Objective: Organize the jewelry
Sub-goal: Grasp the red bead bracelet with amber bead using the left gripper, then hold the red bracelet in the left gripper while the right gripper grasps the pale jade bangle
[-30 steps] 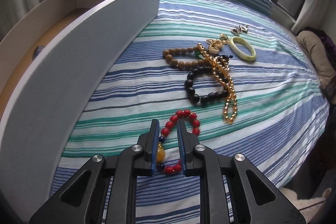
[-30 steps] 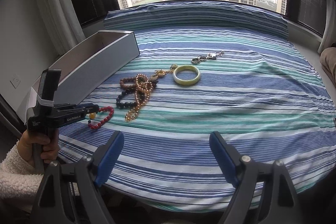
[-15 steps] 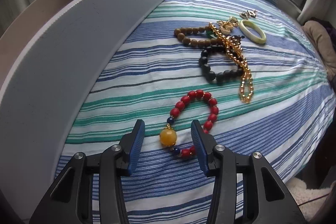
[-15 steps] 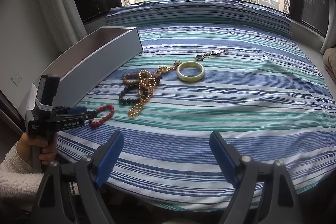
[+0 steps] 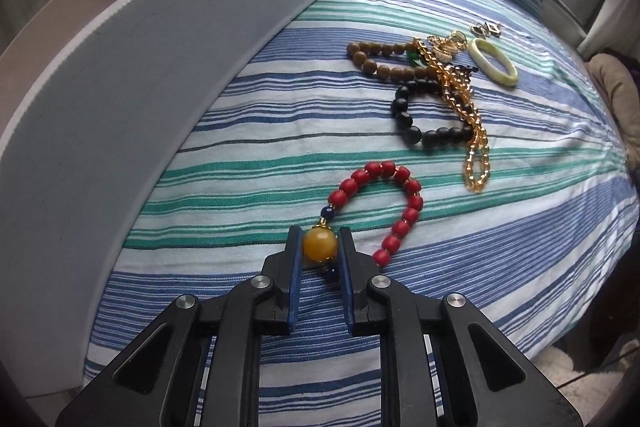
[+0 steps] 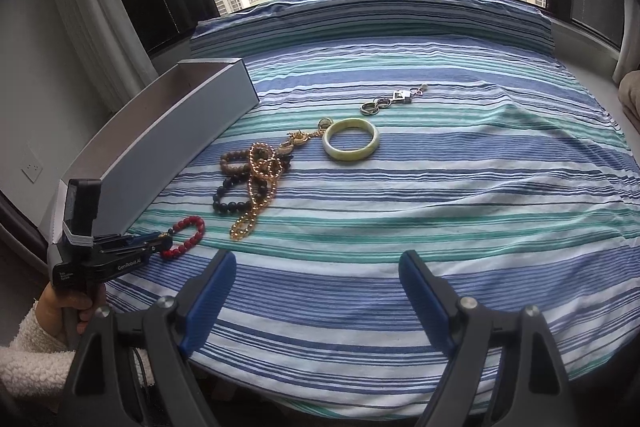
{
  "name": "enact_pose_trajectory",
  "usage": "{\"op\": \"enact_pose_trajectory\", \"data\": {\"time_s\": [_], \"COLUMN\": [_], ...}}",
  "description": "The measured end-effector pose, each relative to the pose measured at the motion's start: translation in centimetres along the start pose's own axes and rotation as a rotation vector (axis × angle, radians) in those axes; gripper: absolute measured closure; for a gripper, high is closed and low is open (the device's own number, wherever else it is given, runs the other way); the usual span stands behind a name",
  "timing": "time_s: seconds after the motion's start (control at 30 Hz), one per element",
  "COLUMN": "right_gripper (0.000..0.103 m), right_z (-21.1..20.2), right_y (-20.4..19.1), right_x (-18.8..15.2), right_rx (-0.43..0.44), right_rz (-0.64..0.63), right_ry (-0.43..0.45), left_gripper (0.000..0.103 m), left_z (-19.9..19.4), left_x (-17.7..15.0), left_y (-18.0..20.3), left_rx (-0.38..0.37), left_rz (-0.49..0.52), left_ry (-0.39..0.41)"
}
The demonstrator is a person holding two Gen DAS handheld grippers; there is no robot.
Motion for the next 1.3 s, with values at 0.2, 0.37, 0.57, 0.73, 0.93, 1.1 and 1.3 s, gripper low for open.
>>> {"op": "enact_pose_trajectory", "data": {"time_s": [0.2, 0.37, 0.57, 0.73, 0.93, 1.1, 1.3], "right_gripper": [0.018, 0.022, 0.040, 0.060, 0.093, 0.093, 0.093], "right_z": [5.1, 11.5, 17.7, 21.1, 21.1, 17.9, 13.5], "right_y": [2.1, 3.1, 2.6, 3.1, 3.5, 2.7, 0.5], "right_x": [4.0, 7.6, 9.6, 10.2, 9.9, 8.9, 7.6], "right_rx": [0.000, 0.008, 0.031, 0.017, 0.034, 0.084, 0.115], "right_rz": [-0.112, -0.229, -0.351, -0.364, -0.347, -0.306, -0.307], "right_ry": [-0.117, -0.223, -0.346, -0.403, -0.427, -0.387, -0.329], "left_gripper": [0.088, 0.088, 0.088, 0.088, 0.088, 0.088, 0.088], "left_z": [-0.5, -1.0, -1.0, -0.9, -1.2, -2.9, -5.3], "left_x": [0.0, 0.1, 0.1, 0.1, 0.3, 0.6, 1.4], "left_y": [-0.7, -1.0, -0.9, -0.8, -0.4, -0.4, 0.1], "left_rx": [-0.008, -0.005, -0.005, -0.007, -0.012, -0.015, -0.026], "left_rz": [-0.043, -0.055, -0.057, -0.055, -0.048, -0.059, -0.055], "left_ry": [0.006, 0.012, 0.004, 0.002, 0.004, 0.023, 0.068]}}
Point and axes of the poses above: each gripper's, at about its wrist camera, not at the fingertips, and z roughly the way its jaws point, y to its right, x to its top, the point moved 3 cm from there along z, roughly the way its jaws point, and after that the axes turned 15 degrees about x, right-handed, at the moved point
